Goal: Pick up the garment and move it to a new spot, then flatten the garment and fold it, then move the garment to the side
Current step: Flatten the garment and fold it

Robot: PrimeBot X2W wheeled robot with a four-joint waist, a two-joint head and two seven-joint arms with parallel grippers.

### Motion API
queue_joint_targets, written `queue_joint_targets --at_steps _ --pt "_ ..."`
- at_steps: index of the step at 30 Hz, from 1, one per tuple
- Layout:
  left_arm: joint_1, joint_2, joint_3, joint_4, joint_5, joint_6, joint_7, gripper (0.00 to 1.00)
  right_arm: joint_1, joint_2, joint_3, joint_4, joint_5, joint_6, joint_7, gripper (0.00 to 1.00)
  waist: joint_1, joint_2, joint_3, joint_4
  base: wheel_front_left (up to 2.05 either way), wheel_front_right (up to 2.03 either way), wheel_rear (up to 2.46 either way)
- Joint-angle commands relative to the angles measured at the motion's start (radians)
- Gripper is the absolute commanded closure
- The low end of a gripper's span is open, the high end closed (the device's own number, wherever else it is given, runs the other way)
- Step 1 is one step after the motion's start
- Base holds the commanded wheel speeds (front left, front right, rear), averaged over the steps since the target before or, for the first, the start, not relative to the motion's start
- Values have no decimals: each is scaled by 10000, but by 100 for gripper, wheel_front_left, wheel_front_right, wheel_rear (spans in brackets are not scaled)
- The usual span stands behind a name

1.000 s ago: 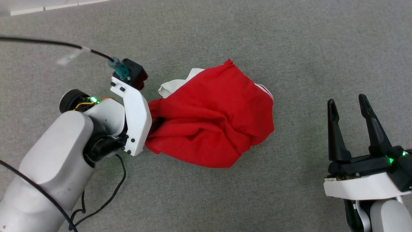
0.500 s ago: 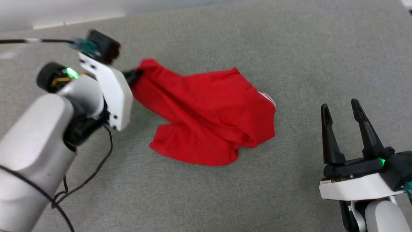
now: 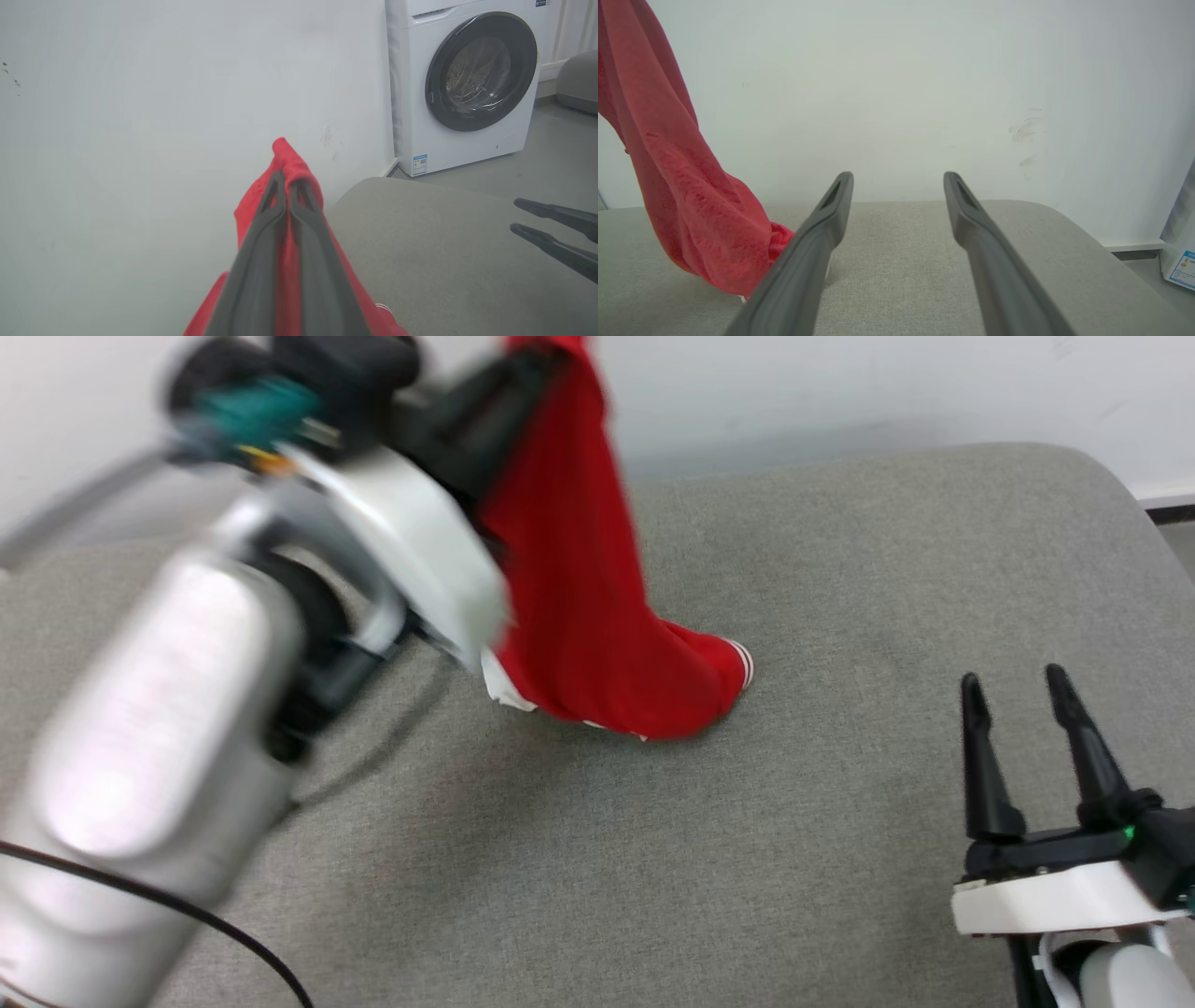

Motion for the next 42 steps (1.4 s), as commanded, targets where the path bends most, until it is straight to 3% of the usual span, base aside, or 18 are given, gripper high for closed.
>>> queue_joint_targets --at_steps 1,7,8,10,12,14,19,20,21,22,23,28,34,42 --pt "414 -396 -668 -343 183 9 186 100 49 13 -312 -13 37 -7 -22 0 1 0 -142 -8 0 0 0" --pt "1868 -1785 -3188 -575 324 -86 835 100 -183 14 -1220 -23 123 -7 -20 0 1 0 -158 -246 0 0 0" --pt "1868 -1785 -3188 -575 324 -86 835 100 -183 14 -1220 -23 123 -7 -20 0 1 0 -158 -246 0 0 0" --pt "2505 -2483 -4281 -136 529 -95 786 100 -360 16 -1379 2 180 -7 -22 0 1 0 -48 -472 0 0 0" --pt "2731 -2747 -4555 97 496 -106 725 100 -390 16 -1387 4 197 -7 -20 0 1 0 -2 -558 0 0 0" --pt "3088 -3482 -5239 853 470 -146 504 100 -477 13 -1407 23 243 -7 -20 0 1 0 124 -777 0 0 0" --pt "3308 -4164 -6205 2154 283 -249 217 100 -486 13 -1257 111 307 -7 -20 0 1 0 280 -1022 0 0 0" --pt "3361 -4241 -6346 2384 195 -261 169 88 -475 13 -1262 122 335 -7 -22 0 1 0 295 -1047 0 0 0" --pt "3410 -4305 -6448 2640 145 -267 110 55 -475 13 -1257 136 342 -5 -22 0 1 0 316 -1066 0 0 0" --pt "3410 -4305 -6448 2640 145 -267 110 55 -475 13 -1257 136 342 -5 -22 0 1 0 316 -1066 0 0 0" --pt "3402 -4337 -6549 2883 139 -269 32 0 -483 13 -1252 147 344 -7 -22 0 1 0 333 -1081 0 0 0" --pt "3054 -4364 -6644 3799 53 -289 -629 0 -459 13 -1243 159 329 -7 -20 0 1 0 321 -956 0 0 0" --pt "2598 -3880 -5517 3800 -557 -177 -1784 0 -246 14 -1233 219 186 -7 -22 0 1 0 17 -400 0 0 0" --pt "2052 -2035 -3744 3386 -1229 503 -1822 0 -167 13 -1172 259 107 -7 -20 0 1 0 -234 -22 0 0 0"
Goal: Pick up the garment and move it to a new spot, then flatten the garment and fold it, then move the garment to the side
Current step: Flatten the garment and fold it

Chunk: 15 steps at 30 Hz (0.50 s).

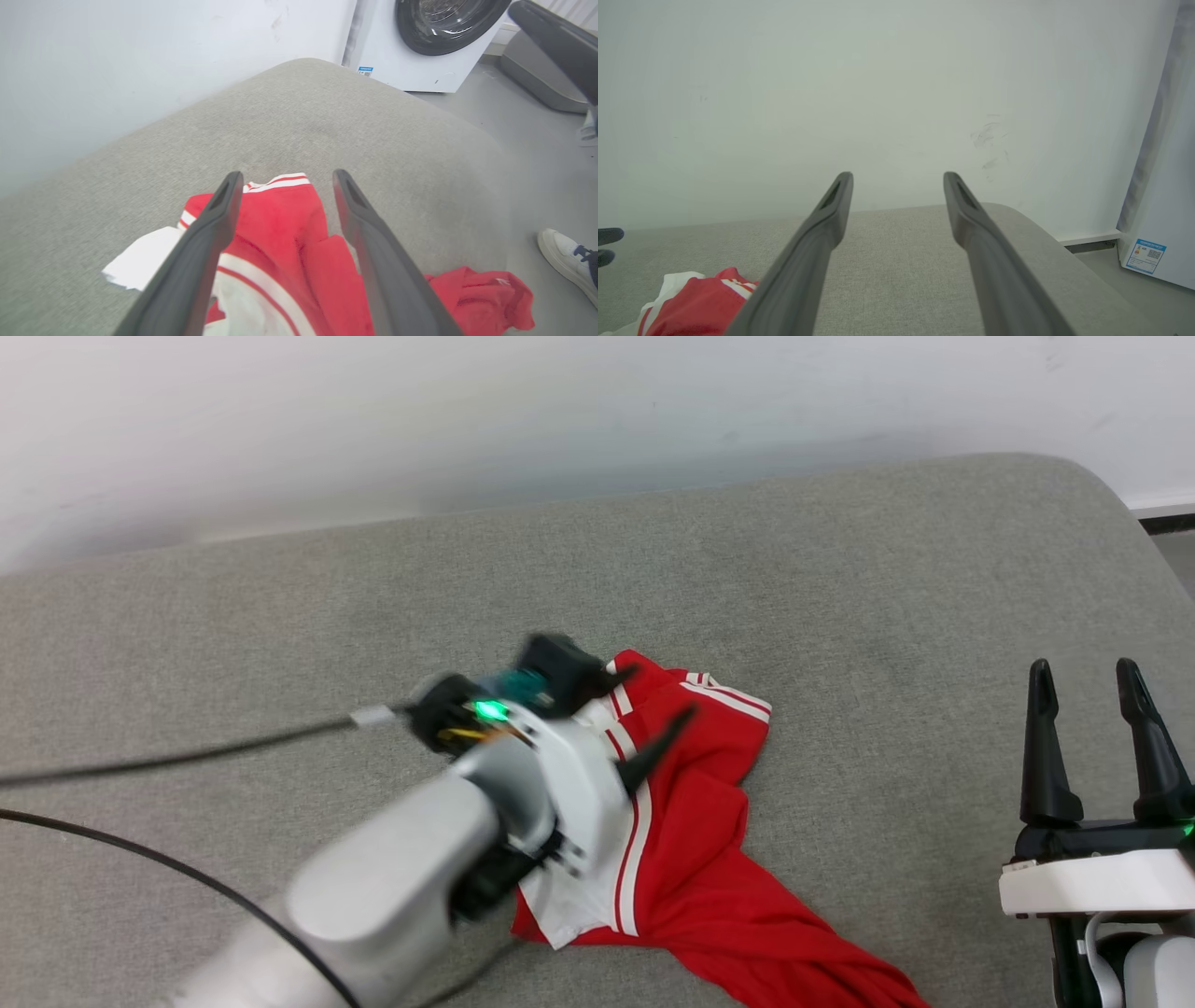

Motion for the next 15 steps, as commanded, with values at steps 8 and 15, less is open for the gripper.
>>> queue_joint_targets --at_steps 8,15 --pt "-957 1609 569 220 -903 -64 2160 0 -96 12 227 -86 53 -7 -23 0 0 0 401 -80 0 0 0" --pt "-2151 2029 478 622 -1710 -395 4589 0 -365 13 344 -168 130 -7 -23 0 0 0 1164 -430 0 0 0"
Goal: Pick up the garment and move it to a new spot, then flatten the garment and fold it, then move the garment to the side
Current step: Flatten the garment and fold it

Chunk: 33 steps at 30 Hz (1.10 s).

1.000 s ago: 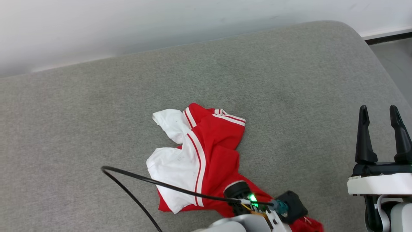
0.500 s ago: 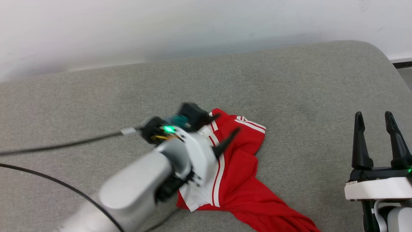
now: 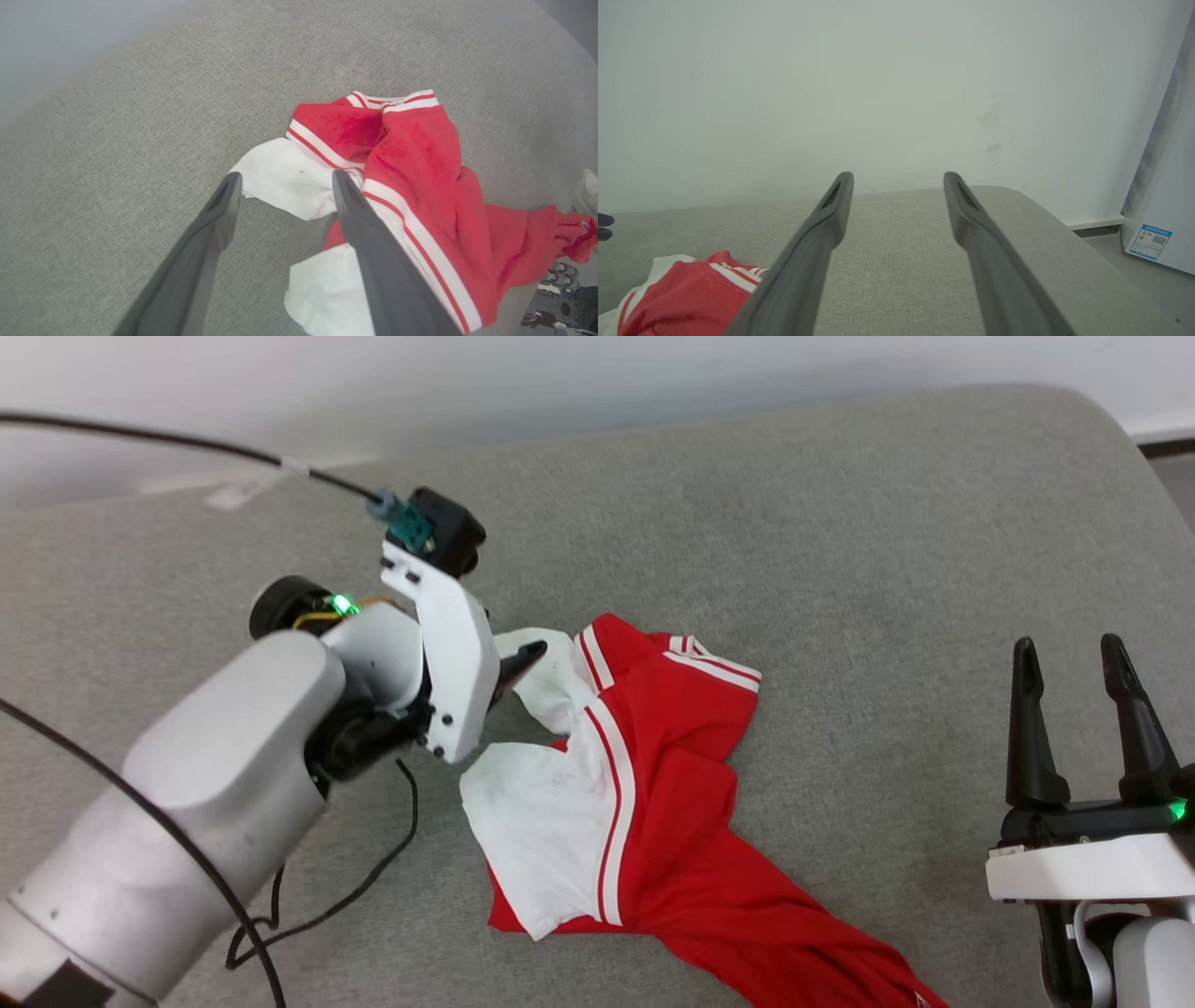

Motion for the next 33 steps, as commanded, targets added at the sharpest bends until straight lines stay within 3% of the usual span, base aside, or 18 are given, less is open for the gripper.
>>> queue_joint_targets --at_steps 1,8,16,18,27,33 --pt "-309 -29 22 117 -128 -37 307 0 -181 15 23 -15 55 -5 -22 0 0 0 377 -225 0 0 0" --pt "-1156 -56 -318 1058 -29 16 1578 0 -456 15 136 -33 332 -3 -23 0 0 0 1201 -643 0 0 0" --pt "-1224 -58 -986 2020 500 -160 1815 0 -645 16 220 -63 574 -3 -23 0 0 0 1741 -872 0 0 0" --pt "-997 -57 -1156 2175 435 -222 1785 97 -613 15 199 -41 590 -5 -22 0 0 0 1774 -856 0 0 0" --pt "-797 92 -477 2294 90 -320 -112 100 -420 15 202 80 222 -3 -23 0 0 0 1130 -236 0 0 0" --pt "-362 552 260 2550 -272 -140 -1396 100 -161 15 296 186 -73 -3 -22 0 0 0 375 386 0 0 0"
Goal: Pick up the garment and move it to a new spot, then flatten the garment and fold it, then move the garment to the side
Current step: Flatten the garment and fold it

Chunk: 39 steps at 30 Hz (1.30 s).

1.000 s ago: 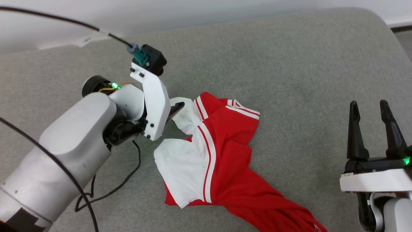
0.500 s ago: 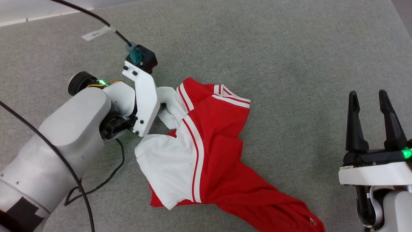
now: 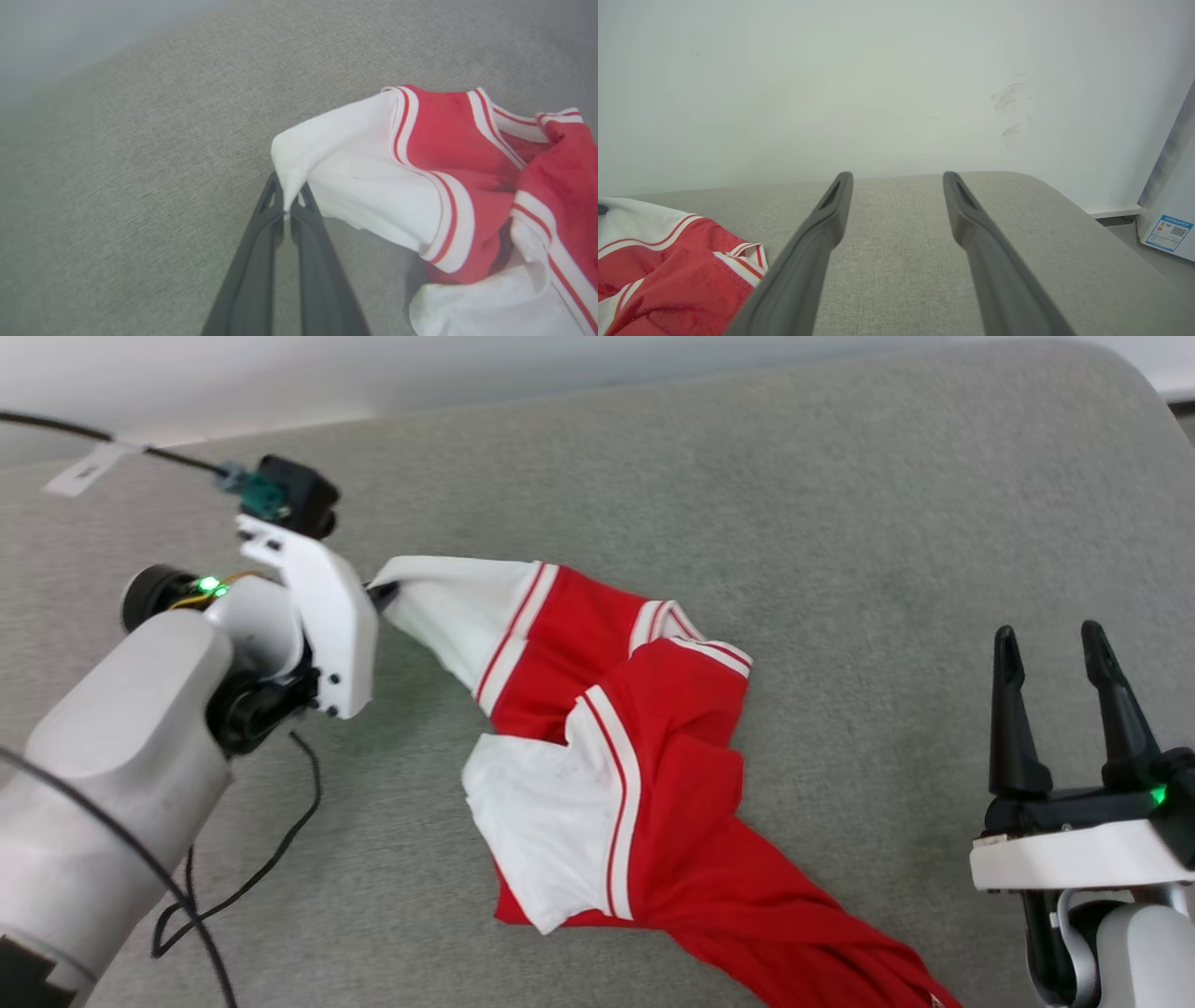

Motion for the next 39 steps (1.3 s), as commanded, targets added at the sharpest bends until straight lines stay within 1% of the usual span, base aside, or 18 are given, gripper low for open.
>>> queue_joint_targets --at_steps 1,6,8,9,12,13,14,15,18,21,22,24,26,27,29,33,36,39 --pt "406 218 156 57 -161 61 -230 100 193 15 45 19 -133 -3 -22 0 0 0 -496 497 0 0 0" --pt "1412 649 336 -22 -489 272 -648 100 404 15 116 73 -266 -5 -22 0 0 0 -891 982 0 0 0" --pt "1916 754 421 -116 -665 463 -837 100 471 13 181 89 -337 -5 -23 0 0 0 -992 1109 0 0 0" --pt "1916 754 421 -116 -665 463 -837 100 471 13 181 89 -337 -5 -23 0 0 0 -992 1109 0 0 0" --pt "2764 892 480 -290 -871 786 -1122 100 555 15 234 116 -358 -5 -23 0 0 0 -1113 1250 0 0 0" --pt "3048 901 470 -394 -930 878 -1228 98 573 15 238 116 -380 -3 -23 0 0 0 -1140 1291 0 0 0" --pt "3283 867 460 -532 -949 979 -1351 54 577 15 222 122 -398 -5 -23 0 0 0 -1168 1337 0 0 0" --pt "3491 843 503 -678 -992 1078 -1557 0 588 15 214 128 -426 -5 -23 0 0 0 -1190 1381 0 0 0" --pt "3923 808 631 -1135 -910 1176 -2401 0 645 15 234 134 -443 -3 -23 0 0 0 -1231 1490 0 0 0" --pt "4173 755 900 -1657 -598 1215 -3809 0 704 13 169 144 -490 -5 -23 0 0 0 -1334 1607 0 0 0" --pt "4244 801 955 -1802 -380 1286 -4289 0 709 15 145 147 -503 -3 -22 0 0 0 -1377 1643 0 0 0" --pt "4331 899 968 -2305 177 1246 -5362 0 703 15 101 124 -537 -5 -22 0 0 0 -1472 1713 0 0 0" --pt "4596 921 1179 -2747 629 1521 -6030 0 744 15 66 108 -542 -5 -22 0 0 0 -1607 1774 0 0 0" --pt "4712 956 1268 -3078 933 1619 -6182 0 765 15 51 95 -529 -3 -23 0 0 0 -1668 1800 0 0 0" --pt "5114 837 1772 -3809 1494 1958 -6289 0 808 15 2 94 -507 -5 -22 0 0 0 -1785 1863 0 0 0" --pt "6623 287 3358 -5537 3052 2600 -6295 0 975 17 105 90 -470 -3 -23 0 0 0 -1906 1959 0 0 0" --pt "7731 -343 4325 -6434 3926 2800 -6295 0 1090 13 179 167 -474 -3 -22 0 0 0 -1969 2046 0 0 0" --pt "8711 -949 5048 -6875 4617 2795 -6296 0 1188 15 366 317 -490 -3 -23 0 0 0 -1947 2152 0 0 0"
